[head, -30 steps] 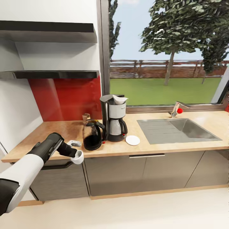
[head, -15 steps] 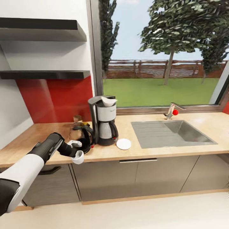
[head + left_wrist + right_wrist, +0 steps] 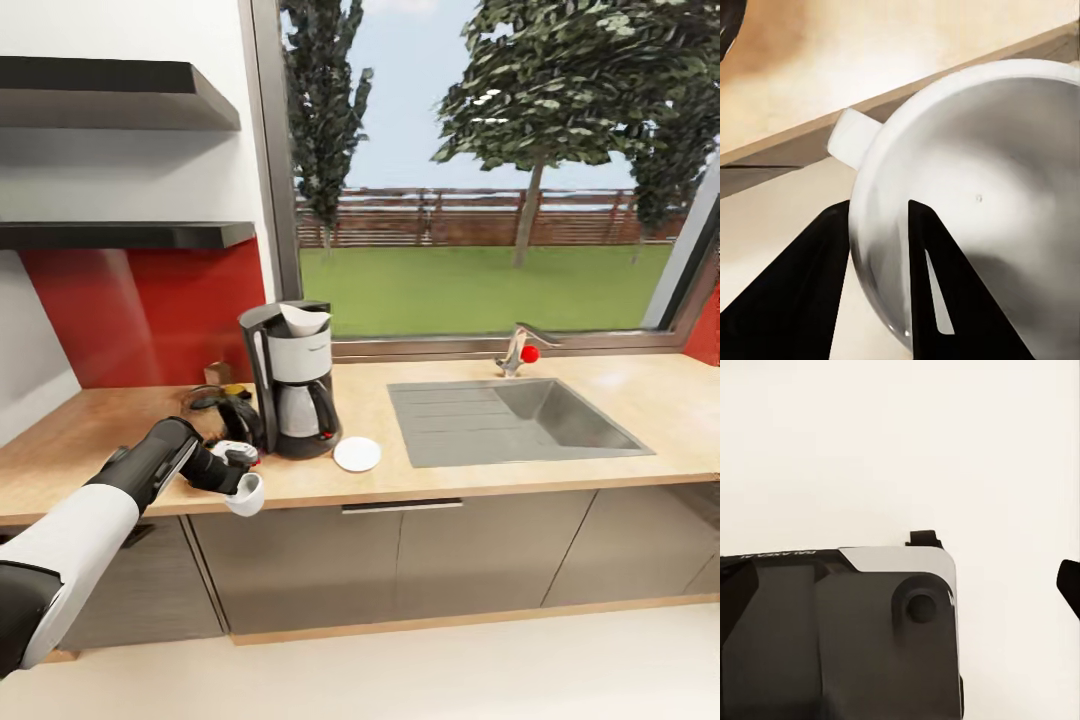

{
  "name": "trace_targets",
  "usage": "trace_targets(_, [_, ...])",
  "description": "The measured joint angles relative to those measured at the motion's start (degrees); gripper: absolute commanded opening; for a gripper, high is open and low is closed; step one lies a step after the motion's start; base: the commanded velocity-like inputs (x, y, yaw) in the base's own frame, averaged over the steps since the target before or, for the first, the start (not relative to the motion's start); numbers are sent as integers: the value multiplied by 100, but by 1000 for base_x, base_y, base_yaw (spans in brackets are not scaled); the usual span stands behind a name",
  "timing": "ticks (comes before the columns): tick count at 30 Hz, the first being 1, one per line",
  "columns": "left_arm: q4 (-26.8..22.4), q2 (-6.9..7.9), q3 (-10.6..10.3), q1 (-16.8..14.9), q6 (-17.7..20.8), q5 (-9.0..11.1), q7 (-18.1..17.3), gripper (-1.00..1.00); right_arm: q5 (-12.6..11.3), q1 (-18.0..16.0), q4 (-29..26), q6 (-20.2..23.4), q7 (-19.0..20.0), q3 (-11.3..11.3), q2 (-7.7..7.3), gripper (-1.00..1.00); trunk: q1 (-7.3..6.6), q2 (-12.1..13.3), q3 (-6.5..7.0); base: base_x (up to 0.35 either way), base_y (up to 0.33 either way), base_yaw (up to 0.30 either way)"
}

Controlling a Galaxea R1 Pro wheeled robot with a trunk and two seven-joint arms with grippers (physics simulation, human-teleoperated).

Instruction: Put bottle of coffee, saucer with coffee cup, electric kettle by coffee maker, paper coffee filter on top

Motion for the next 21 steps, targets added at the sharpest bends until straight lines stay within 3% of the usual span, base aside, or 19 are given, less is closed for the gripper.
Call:
trace_targets(13, [-1,-1,0,0,1,0,0,-100,0,1,0,-1,0,0,0,100,-1,0,0,14,-275,17])
trace_targets(21, [-2,-10,4,0,3,5,-1,-100,1,0,1,-1,0,0,1,100,-1,0,0,115,-275,210])
